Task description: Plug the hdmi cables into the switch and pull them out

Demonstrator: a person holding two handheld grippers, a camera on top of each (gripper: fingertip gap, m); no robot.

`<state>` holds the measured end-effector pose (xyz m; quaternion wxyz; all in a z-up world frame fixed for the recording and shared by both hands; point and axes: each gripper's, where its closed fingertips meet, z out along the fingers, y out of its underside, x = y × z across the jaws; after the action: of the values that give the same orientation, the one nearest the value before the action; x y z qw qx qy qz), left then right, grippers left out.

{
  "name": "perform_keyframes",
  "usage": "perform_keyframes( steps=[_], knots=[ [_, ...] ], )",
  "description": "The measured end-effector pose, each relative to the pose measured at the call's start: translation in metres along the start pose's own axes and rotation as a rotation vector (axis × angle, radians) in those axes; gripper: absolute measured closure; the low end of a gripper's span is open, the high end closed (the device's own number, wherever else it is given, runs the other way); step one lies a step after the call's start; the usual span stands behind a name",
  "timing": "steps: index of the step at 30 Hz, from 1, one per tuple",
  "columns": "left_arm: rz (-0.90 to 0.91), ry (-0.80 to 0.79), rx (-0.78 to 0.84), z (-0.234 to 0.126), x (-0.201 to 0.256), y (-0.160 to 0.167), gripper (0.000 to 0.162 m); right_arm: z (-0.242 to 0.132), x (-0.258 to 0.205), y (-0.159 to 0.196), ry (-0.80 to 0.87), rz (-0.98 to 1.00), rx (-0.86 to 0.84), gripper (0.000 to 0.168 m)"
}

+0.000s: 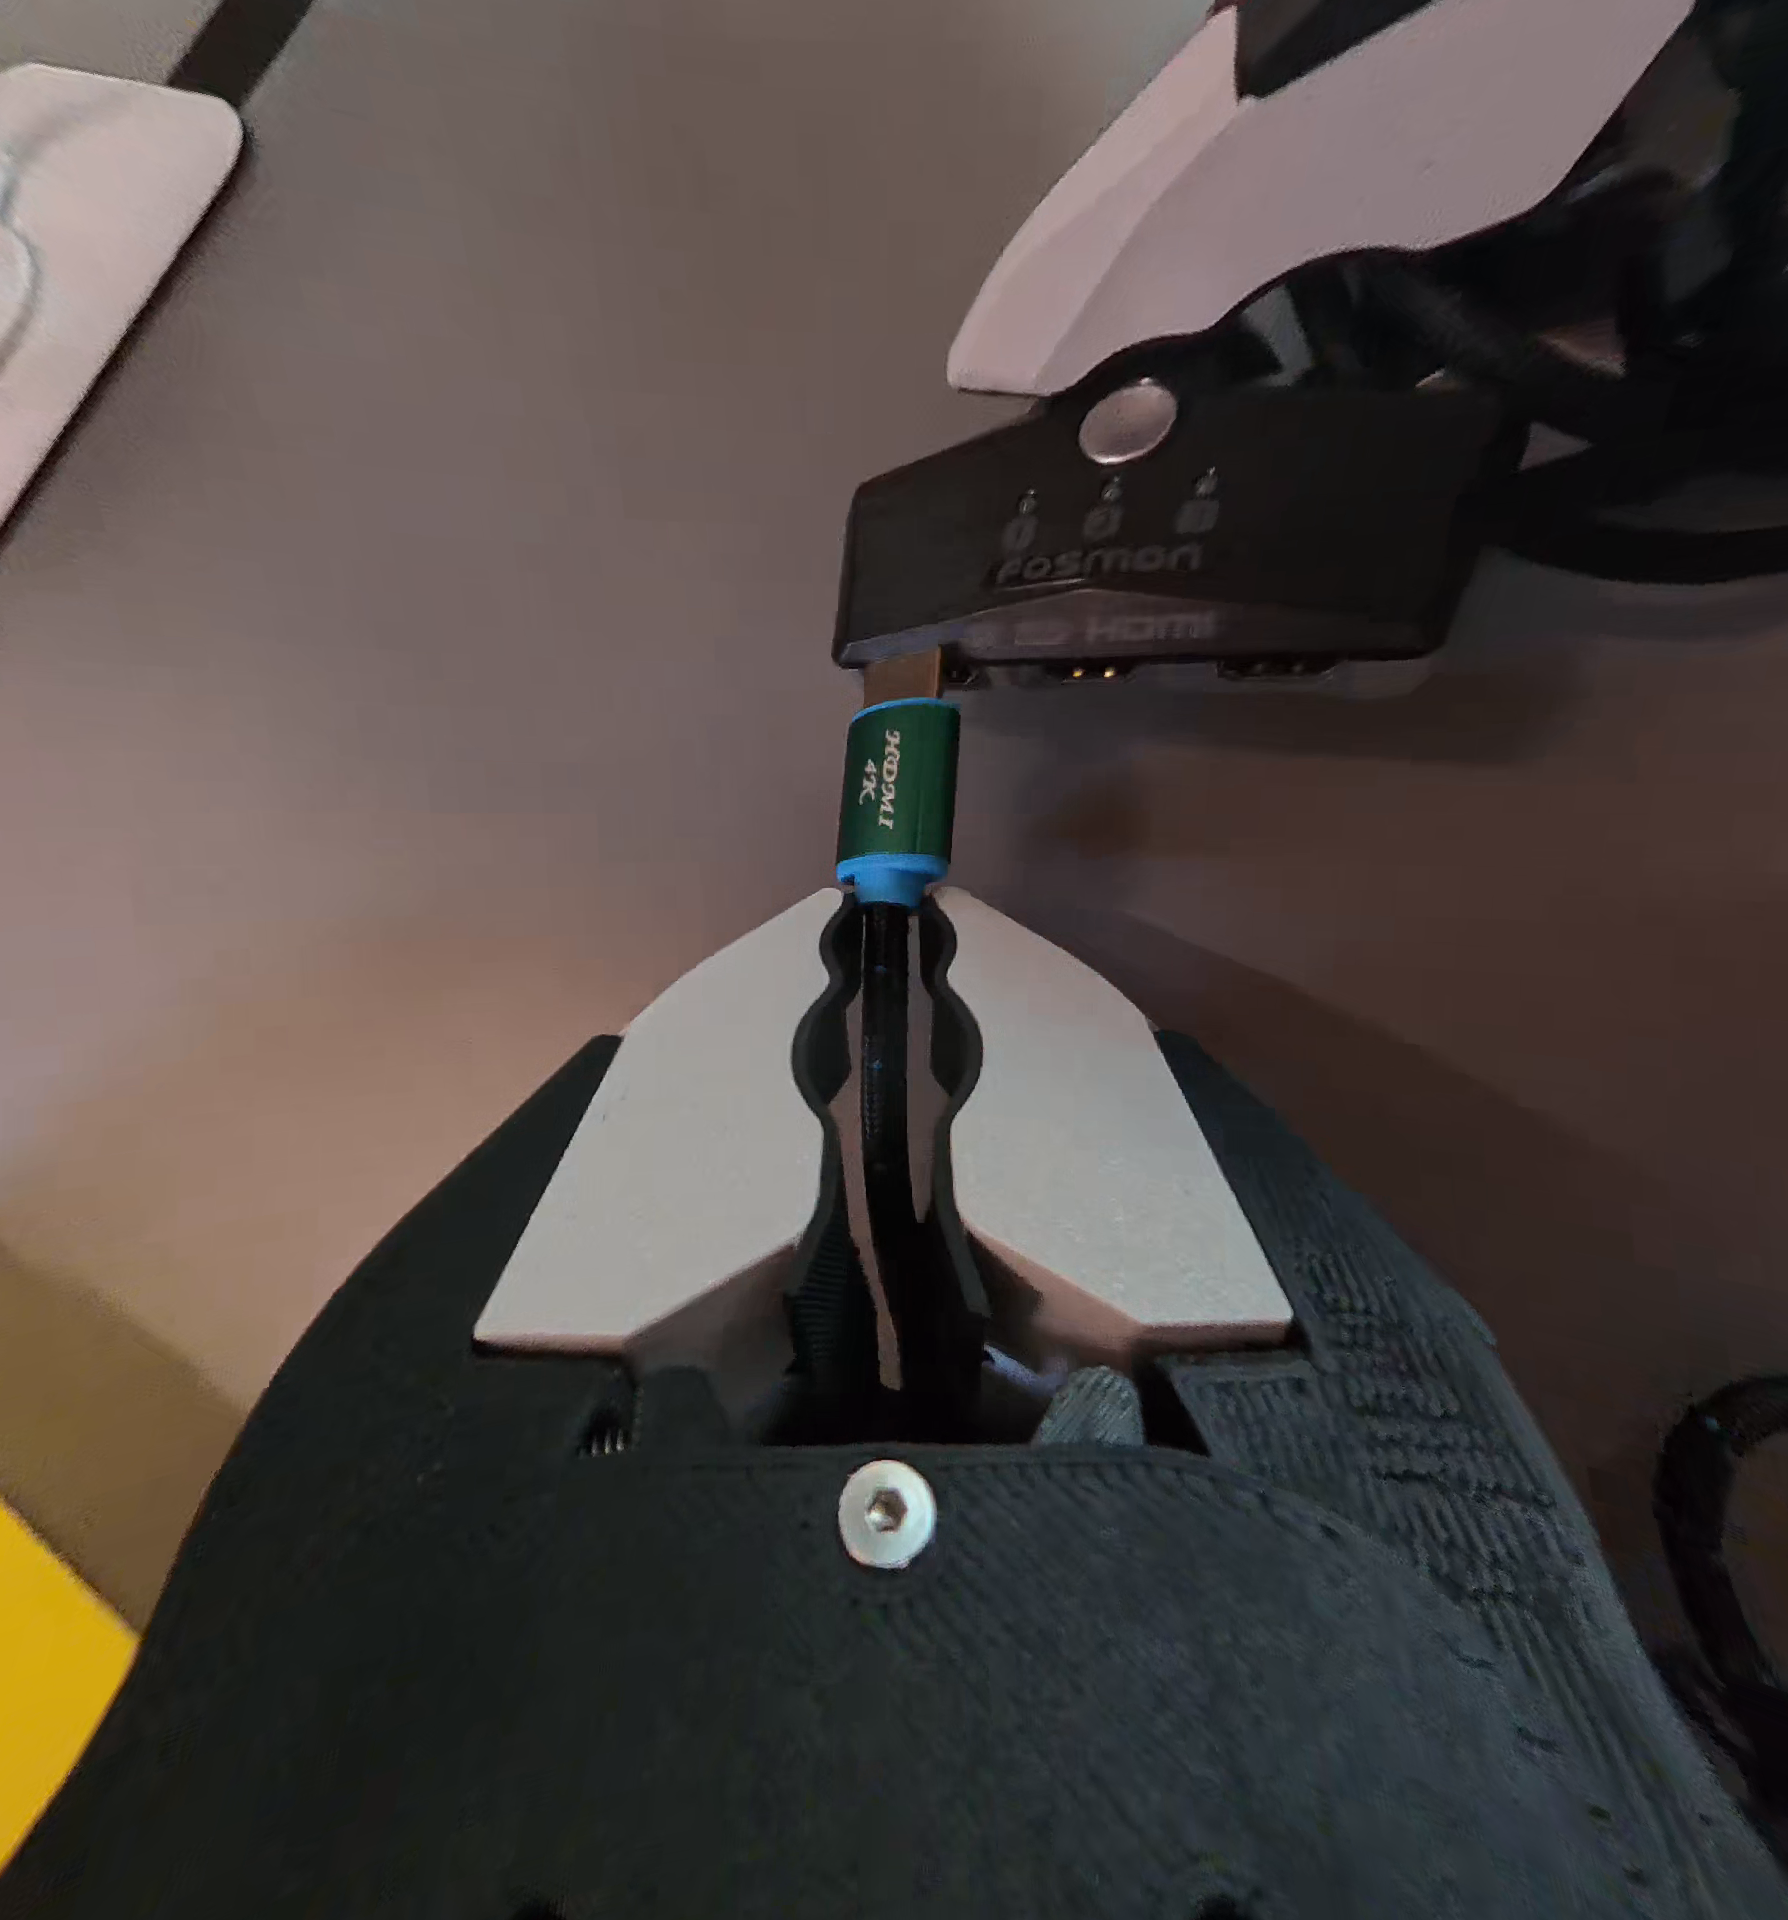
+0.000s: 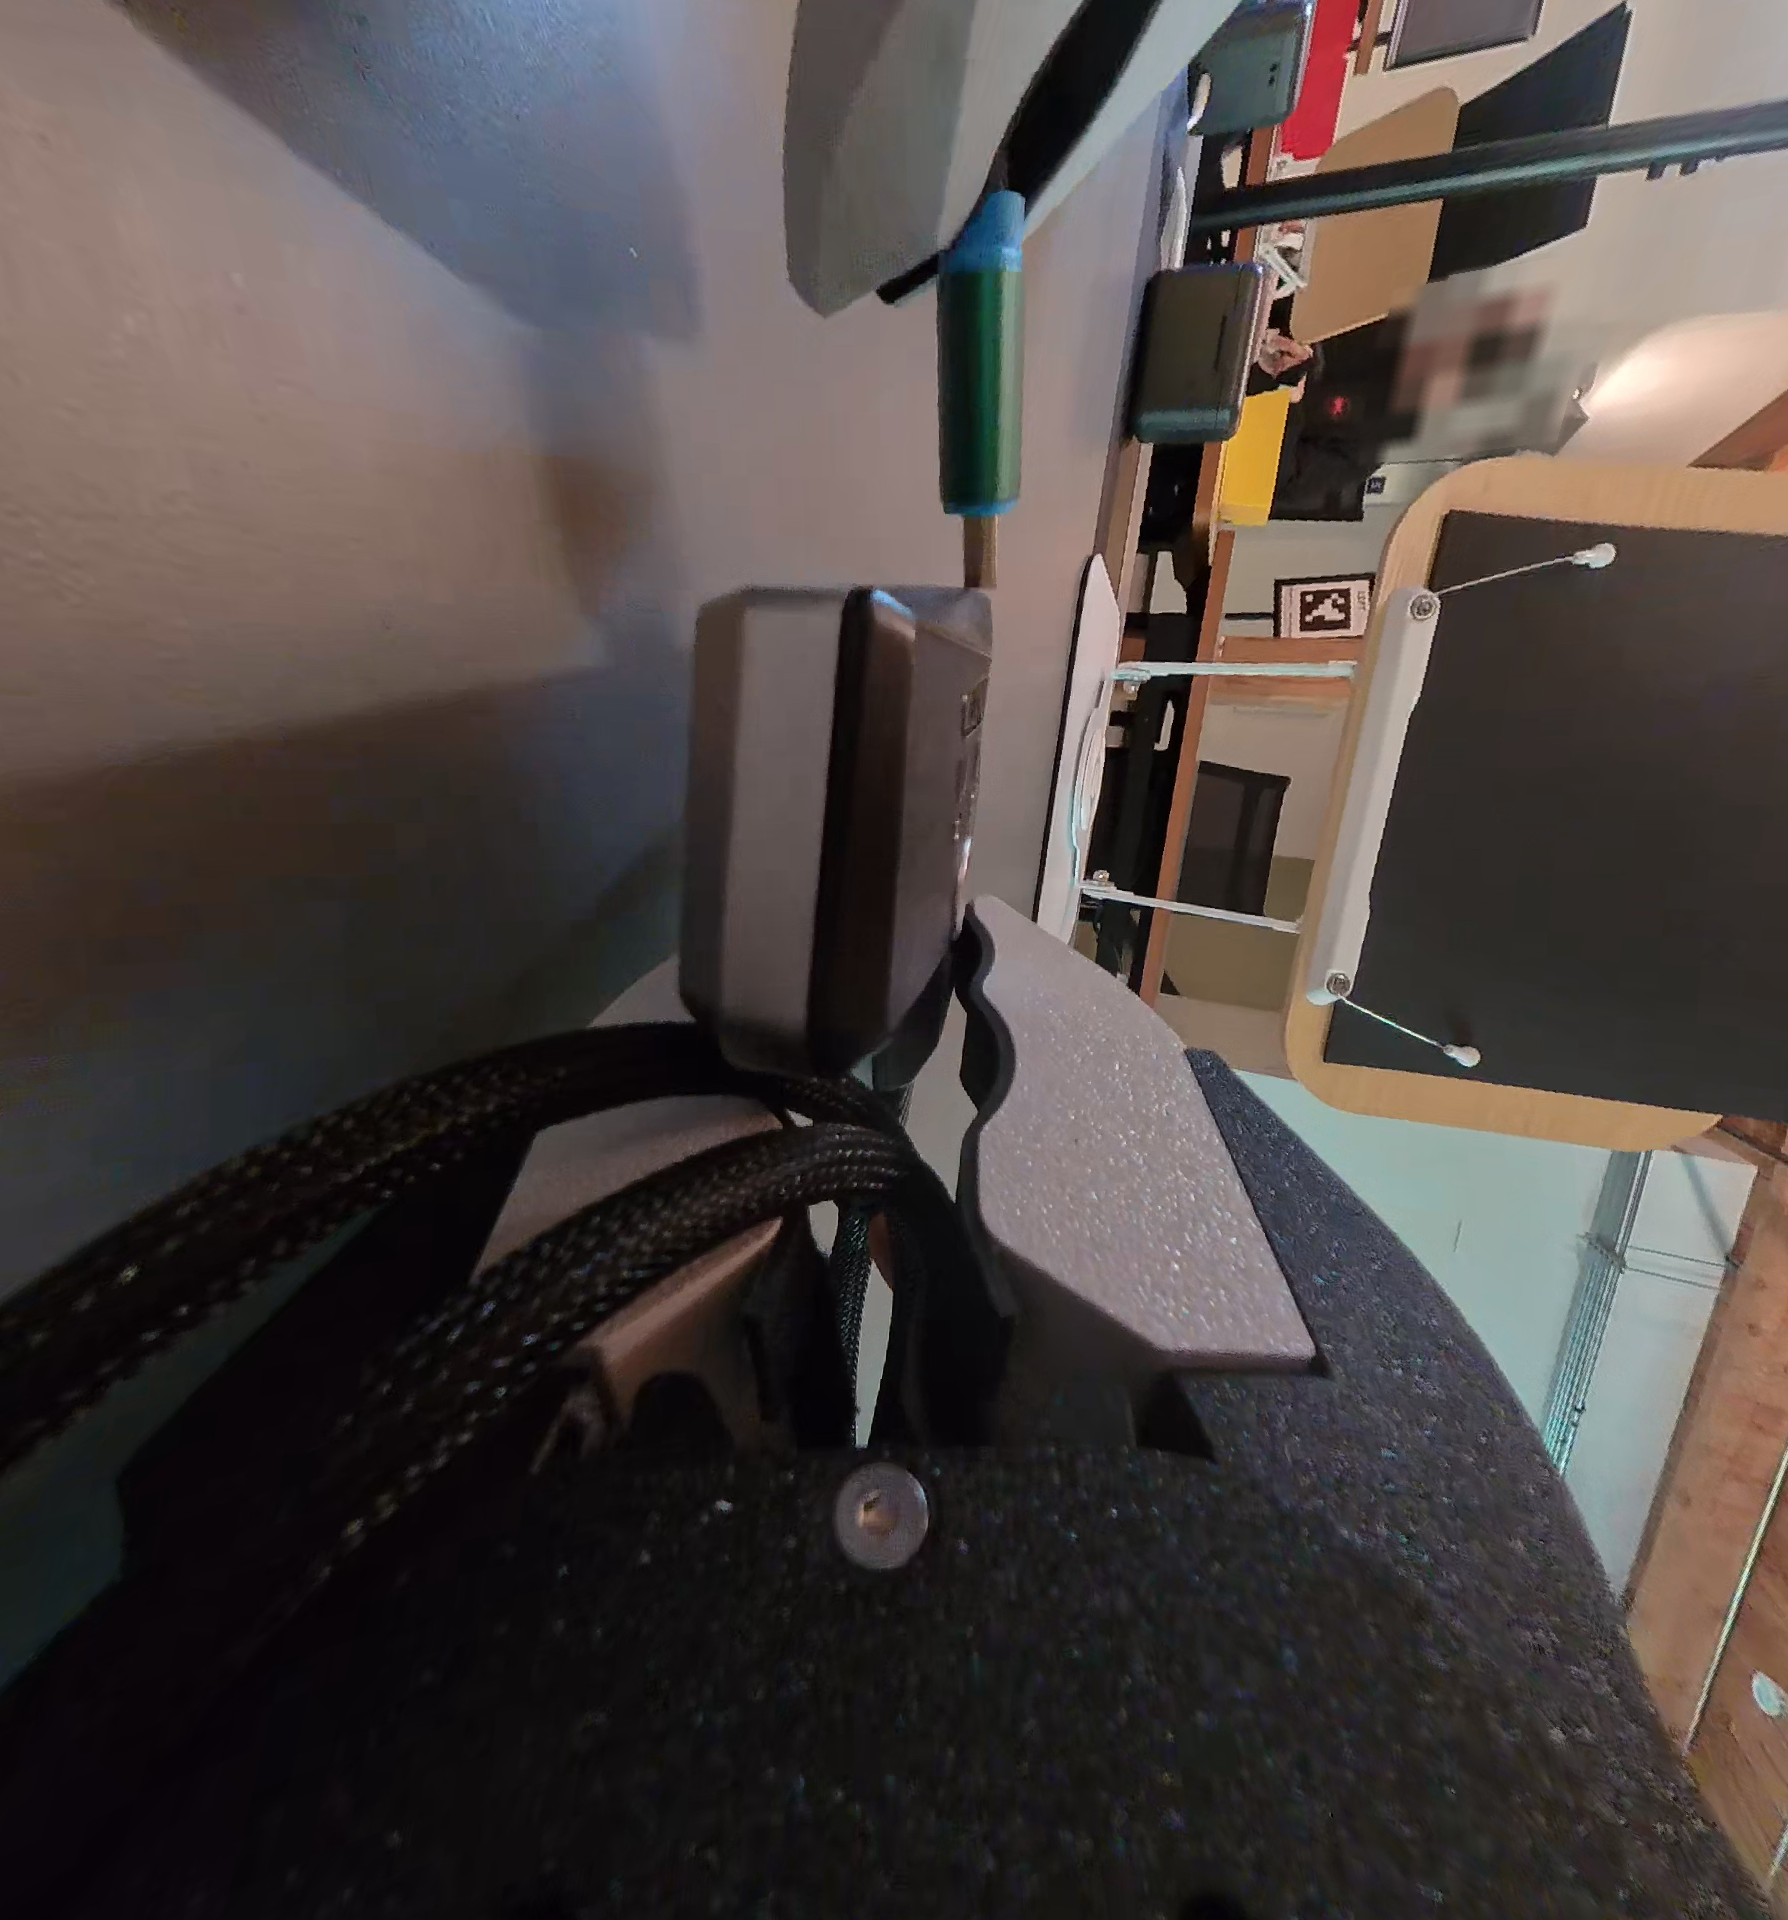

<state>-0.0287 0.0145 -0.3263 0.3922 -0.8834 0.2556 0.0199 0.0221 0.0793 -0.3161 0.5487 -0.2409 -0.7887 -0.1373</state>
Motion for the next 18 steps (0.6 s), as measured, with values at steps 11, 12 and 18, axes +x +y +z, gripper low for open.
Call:
perform_keyframes(
  steps=[11, 12, 18],
  knots=[
    [0.123, -0.006, 0.013, 0.004, 0.0021, 0.0045, 0.151, 0.0003, -0.0015, -0.0011, -0.003, -0.018, 0.01, 0.143],
    [0.155, -0.003, 0.025, 0.0036, 0.0027, 0.0041, 0.151, -0.0005, -0.0017, -0.0015, -0.002, -0.022, 0.018, 0.143],
    [0.215, 0.031, 0.039, 0.0022, 0.0072, 0.0061, 0.151, -0.007, -0.0031, -0.0079, 0.007, -0.094, 0.088, 0.143]
  ],
)
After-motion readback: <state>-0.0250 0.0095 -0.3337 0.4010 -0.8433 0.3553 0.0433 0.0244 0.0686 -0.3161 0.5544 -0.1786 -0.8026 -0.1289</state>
